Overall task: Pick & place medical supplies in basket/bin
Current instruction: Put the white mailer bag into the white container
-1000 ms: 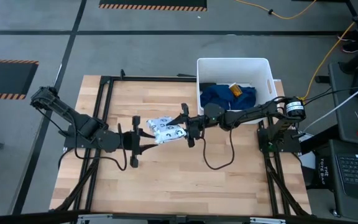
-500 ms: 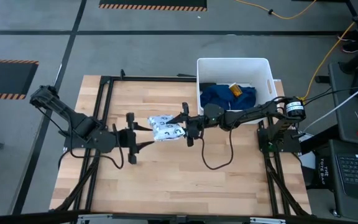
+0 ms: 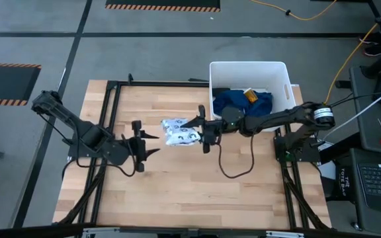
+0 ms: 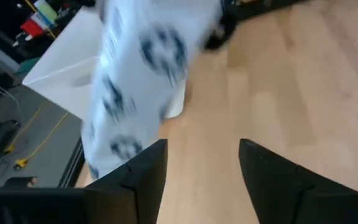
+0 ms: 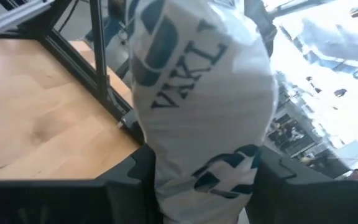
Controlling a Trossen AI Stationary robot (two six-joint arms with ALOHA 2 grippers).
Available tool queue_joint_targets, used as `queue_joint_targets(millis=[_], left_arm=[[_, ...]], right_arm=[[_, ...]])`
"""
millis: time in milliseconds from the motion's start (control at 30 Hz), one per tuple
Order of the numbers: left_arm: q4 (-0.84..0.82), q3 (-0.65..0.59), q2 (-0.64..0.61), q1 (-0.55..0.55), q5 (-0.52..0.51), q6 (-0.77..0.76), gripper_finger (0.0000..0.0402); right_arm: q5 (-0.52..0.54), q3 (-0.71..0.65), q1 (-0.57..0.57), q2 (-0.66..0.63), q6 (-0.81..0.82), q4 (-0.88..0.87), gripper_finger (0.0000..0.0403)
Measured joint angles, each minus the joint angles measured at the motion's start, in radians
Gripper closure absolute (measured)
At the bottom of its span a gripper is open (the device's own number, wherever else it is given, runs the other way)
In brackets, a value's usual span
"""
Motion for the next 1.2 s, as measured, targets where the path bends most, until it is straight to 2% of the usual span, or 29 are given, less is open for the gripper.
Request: queue_joint_targets(millis=[233, 400, 567, 700, 833, 1033, 1200], left_arm=[[0.110, -0.134, -0.012, 0.000, -0.107, 0.002, 0.0234], [0.260, -0.236, -0.035, 0.021, -0.156, 0.018, 0.0265], [0.388, -0.341, -0.068, 0.079, -0.107, 0.023, 0.0307], [0.505, -0.406, -0.103, 0.140, 0.009, 0.098, 0.0344], [0.606, -0.444, -0.130, 0.193, 0.135, 0.205, 0.0375], [0.693, -0.475, -0.138, 0.259, 0.237, 0.317, 0.0399], [0.719, -0.485, -0.138, 0.308, 0.284, 0.393, 0.0399]], right_arm=[[-0.003, 0.001, 0.000, -0.122, 0.015, -0.168, 0.0244], [-0.004, 0.001, 0.000, -0.174, 0.015, -0.178, 0.0244], [-0.004, 0.001, 0.000, -0.218, 0.013, -0.185, 0.0244], [0.012, 0.001, 0.000, -0.253, 0.012, -0.203, 0.0244], [0.112, 0.001, -0.001, -0.300, 0.006, -0.264, 0.0244], [0.278, 0.001, -0.003, -0.384, -0.024, -0.358, 0.0244], [0.557, 0.002, -0.003, -0.428, -0.073, -0.406, 0.0244]])
